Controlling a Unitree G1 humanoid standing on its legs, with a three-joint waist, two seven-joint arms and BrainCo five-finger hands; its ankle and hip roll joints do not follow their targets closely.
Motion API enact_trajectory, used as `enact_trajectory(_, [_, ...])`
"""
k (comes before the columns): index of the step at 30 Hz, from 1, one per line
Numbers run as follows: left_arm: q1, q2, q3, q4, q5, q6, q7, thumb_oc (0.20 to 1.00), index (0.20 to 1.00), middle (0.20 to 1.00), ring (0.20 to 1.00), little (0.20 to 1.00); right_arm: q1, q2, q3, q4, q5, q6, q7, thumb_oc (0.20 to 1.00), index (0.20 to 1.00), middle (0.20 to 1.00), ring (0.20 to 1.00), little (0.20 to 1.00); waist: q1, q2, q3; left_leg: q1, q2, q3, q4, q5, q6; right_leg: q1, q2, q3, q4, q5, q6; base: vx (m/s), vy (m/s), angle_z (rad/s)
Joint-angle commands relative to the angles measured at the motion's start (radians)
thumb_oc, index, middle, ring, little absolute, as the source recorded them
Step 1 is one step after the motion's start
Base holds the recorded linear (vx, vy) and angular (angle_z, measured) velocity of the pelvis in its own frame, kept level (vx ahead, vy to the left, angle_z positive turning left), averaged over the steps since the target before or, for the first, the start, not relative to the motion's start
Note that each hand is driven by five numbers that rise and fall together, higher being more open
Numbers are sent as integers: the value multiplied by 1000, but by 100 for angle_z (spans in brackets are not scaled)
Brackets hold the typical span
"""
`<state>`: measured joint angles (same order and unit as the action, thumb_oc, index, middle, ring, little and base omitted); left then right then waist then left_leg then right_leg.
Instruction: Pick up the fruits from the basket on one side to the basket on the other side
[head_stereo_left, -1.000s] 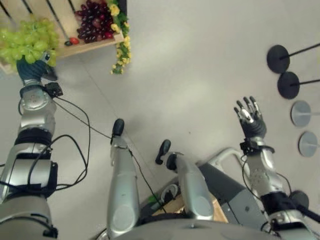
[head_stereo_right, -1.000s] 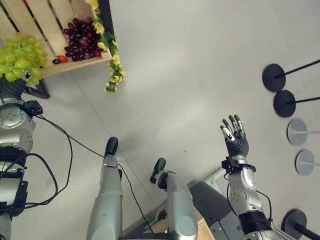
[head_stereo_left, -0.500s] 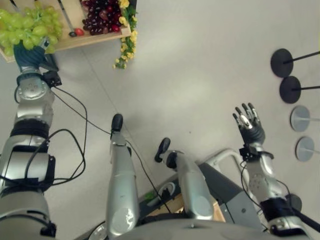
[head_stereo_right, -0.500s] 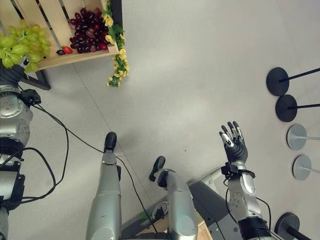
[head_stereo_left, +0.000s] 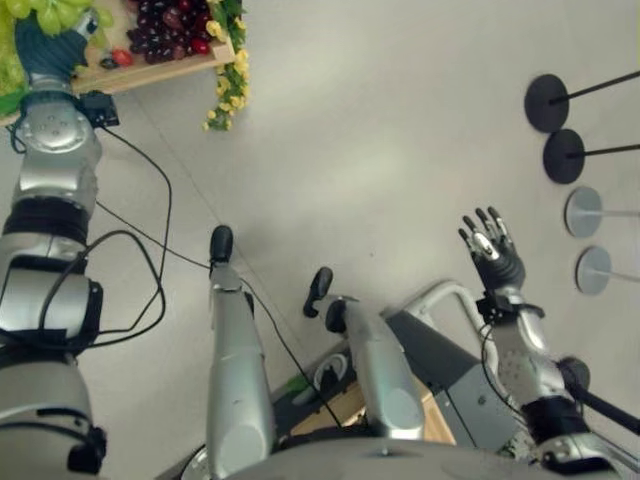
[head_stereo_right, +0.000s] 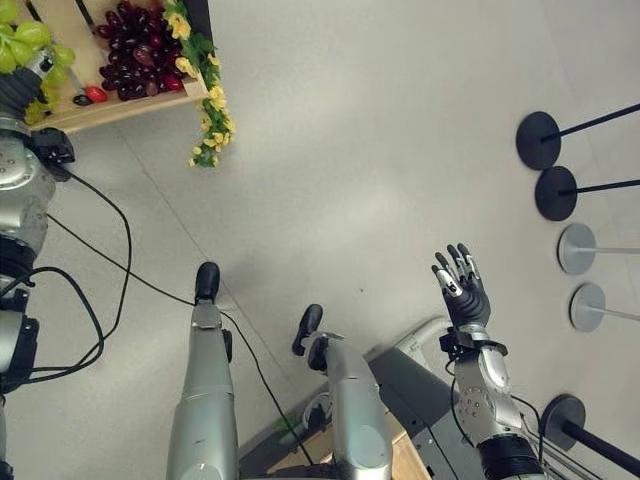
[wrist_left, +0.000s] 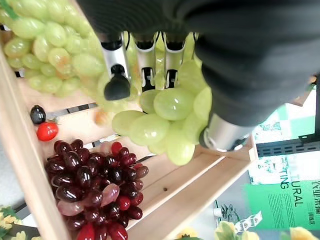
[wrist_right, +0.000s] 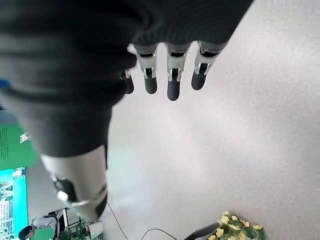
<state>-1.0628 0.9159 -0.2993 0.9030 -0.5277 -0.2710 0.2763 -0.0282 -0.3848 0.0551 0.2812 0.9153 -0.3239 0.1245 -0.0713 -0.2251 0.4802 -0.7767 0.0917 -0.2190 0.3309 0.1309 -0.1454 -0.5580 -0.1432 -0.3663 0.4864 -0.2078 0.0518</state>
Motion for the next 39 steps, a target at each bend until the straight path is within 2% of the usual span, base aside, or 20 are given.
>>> enact_trajectory(1, [-100,78,21,-3,-29,-92,13,200,200,200,200,200,14,-31,-39,-53,17,-35,8,1000,1000,1000,1000,1000,7,-45,15,47,-7,56,108,-156,38,27,-31,33,-57,102,89,14,27,-4])
enact_trajectory(26, [-219,155,-33,99,-50,-99,20,200,200,200,200,200,-1,-40,-14,-41,14,-32,27,1000,1000,1000,1000,1000,-30,-86,-13,7,11,84,181,-210,63,0,-19,72,-101,148,114,3,29,-6])
enact_trajectory(27, [-219,154,-32,102,-51,-99,22,278,278,278,278,278,0,-40,-14,-43,14,-33,28,1000,1000,1000,1000,1000,-31,-86,-13,6,11,85,184,-212,64,-1,-20,74,-101,148,114,-2,20,-9])
enact_trajectory(28, [-216,153,-29,105,-52,-99,20,853,853,853,853,853,0,-42,-14,-43,13,-32,28,1000,1000,1000,1000,1000,-32,-86,-14,6,11,86,186,-213,64,-2,-20,76,-101,149,115,-3,34,-7])
enact_trajectory(29, [-215,153,-26,114,-57,-99,18,1000,1000,1000,1000,1000,0,-41,-15,-42,15,-33,27,1000,1000,1000,1000,1000,-36,-85,-15,6,12,87,191,-216,65,-2,-20,79,-100,151,114,-3,28,-5])
enact_trajectory(39, [-189,151,-4,109,-62,-99,21,1000,1000,1000,1000,1000,2,-42,-19,-41,17,-33,26,1000,1000,1000,1000,1000,-39,-84,-16,1,14,95,202,-222,71,-16,-19,91,-95,152,115,0,11,-3])
